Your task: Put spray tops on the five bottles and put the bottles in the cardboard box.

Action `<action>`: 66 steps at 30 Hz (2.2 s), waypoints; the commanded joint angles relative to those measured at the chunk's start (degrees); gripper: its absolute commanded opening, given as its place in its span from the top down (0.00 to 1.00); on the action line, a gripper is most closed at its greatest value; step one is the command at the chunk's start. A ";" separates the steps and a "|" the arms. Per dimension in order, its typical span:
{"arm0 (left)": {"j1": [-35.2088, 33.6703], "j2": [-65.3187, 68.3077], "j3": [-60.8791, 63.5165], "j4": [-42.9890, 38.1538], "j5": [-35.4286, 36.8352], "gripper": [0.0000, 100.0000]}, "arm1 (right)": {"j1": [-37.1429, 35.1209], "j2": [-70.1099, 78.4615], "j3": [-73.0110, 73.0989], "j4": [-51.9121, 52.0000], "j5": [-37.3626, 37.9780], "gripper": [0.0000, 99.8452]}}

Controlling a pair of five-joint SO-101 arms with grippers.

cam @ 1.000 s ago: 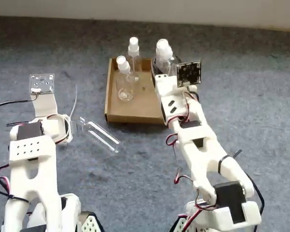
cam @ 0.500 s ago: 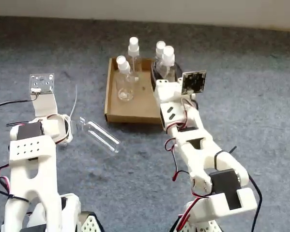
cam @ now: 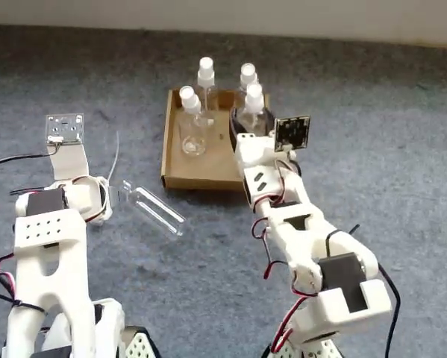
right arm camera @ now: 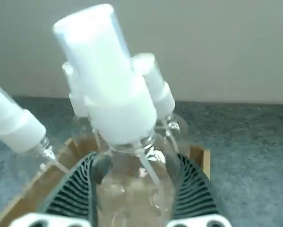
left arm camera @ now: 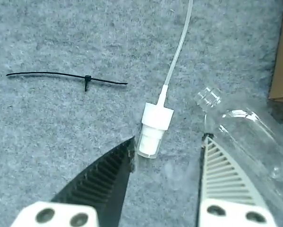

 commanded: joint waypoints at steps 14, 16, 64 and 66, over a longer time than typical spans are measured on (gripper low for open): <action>-0.22 -0.04 4.35 -6.86 -0.09 0.79 | -0.04 2.24 -1.01 -6.46 -0.18 1.00; -0.22 -0.04 5.14 -7.91 -0.09 0.79 | -0.04 2.33 -1.01 -6.46 -0.35 1.00; -0.22 -0.04 6.37 -8.35 -0.18 0.79 | -0.22 11.82 -6.99 -6.46 0.00 0.81; -0.22 -0.04 6.37 -8.35 -0.18 0.79 | -0.22 11.74 -6.99 -6.46 0.00 0.81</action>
